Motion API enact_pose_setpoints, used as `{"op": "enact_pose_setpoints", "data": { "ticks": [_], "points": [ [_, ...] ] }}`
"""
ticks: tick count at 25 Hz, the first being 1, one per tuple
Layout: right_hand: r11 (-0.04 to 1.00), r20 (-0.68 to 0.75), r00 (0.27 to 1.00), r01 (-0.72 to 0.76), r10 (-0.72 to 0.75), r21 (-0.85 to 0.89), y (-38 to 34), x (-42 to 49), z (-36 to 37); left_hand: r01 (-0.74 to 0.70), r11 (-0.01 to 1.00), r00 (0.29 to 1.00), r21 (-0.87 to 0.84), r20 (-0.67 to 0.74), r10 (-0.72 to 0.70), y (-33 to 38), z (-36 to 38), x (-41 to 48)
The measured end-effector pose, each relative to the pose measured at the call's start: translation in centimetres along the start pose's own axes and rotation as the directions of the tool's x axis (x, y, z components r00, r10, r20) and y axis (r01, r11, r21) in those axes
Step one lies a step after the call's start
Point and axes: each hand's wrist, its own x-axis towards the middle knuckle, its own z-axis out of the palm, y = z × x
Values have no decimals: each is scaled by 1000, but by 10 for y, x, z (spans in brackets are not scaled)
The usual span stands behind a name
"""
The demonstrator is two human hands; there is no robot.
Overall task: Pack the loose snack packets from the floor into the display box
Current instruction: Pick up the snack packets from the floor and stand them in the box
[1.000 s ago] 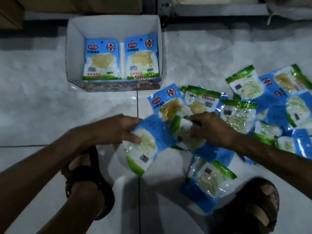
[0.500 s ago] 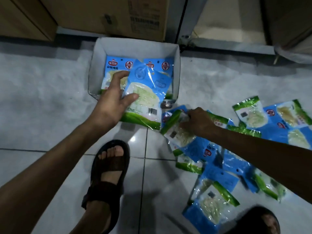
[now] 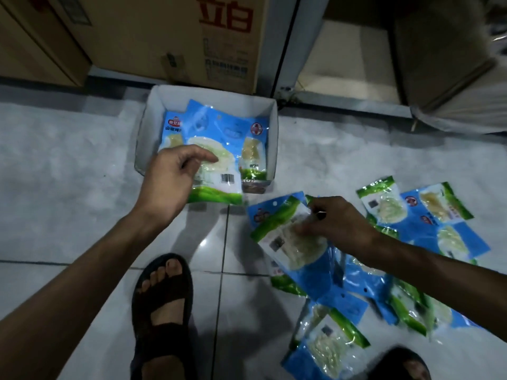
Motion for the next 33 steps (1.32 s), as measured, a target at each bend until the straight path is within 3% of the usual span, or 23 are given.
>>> {"op": "enact_pose_setpoints", "data": {
  "ticks": [3, 5, 8, 9, 11, 15, 18, 20, 22, 24, 26, 28, 30, 33],
  "points": [
    [960, 52, 997, 44, -60, 276, -42, -15, -31, 25, 1000, 1000, -2, -8, -25, 6, -1, 3],
    [877, 42, 994, 73, -105, 475, -68, -3, -39, 98, 988, 994, -117, 66, -91, 5, 1, 3],
    [805, 39, 991, 82, -129, 588, -97, 23, -19, 333, 795, 942, -507, 210, -261, 4, -5, 2],
    [786, 38, 992, 73, -121, 614, -102, 30, -8, 368, 732, 930, -573, 239, -280, 2, -8, 2],
    [757, 21, 995, 61, -98, 650, -104, 40, 12, 367, 731, 930, -576, 242, -276, -2, -14, 2],
    [827, -31, 995, 93, -92, 554, -102, 46, 25, 330, 821, 943, -465, 198, -267, -9, -17, 2],
    [838, -110, 989, 143, -100, 526, -110, 46, 12, 372, 816, 928, -443, 191, -319, -12, -20, 4],
    [826, -235, 963, 237, -131, 511, -118, 46, -1, 410, 798, 912, -441, 168, -375, -13, -24, 8],
    [781, -392, 885, 424, -250, 458, -127, 44, -12, 447, 775, 892, -447, 159, -423, -17, -29, 12],
    [709, -471, 749, 635, -467, 306, -136, 40, -14, 475, 744, 877, -471, 188, -441, -21, -32, 15],
    [659, -413, 631, 746, -657, 93, -138, 37, -2, 484, 719, 873, -498, 219, -436, -23, -32, 16],
    [611, -310, 580, 791, -754, -7, -126, 40, 16, 490, 690, 869, -533, 239, -433, -23, -32, 17],
    [588, -187, 573, 808, -798, -32, -103, 48, 31, 501, 652, 862, -569, 264, -432, -23, -32, 19],
    [605, -26, 605, 795, -796, -46, -78, 56, 44, 502, 675, 864, -540, 275, -423, -25, -33, 20]
  ]
}}
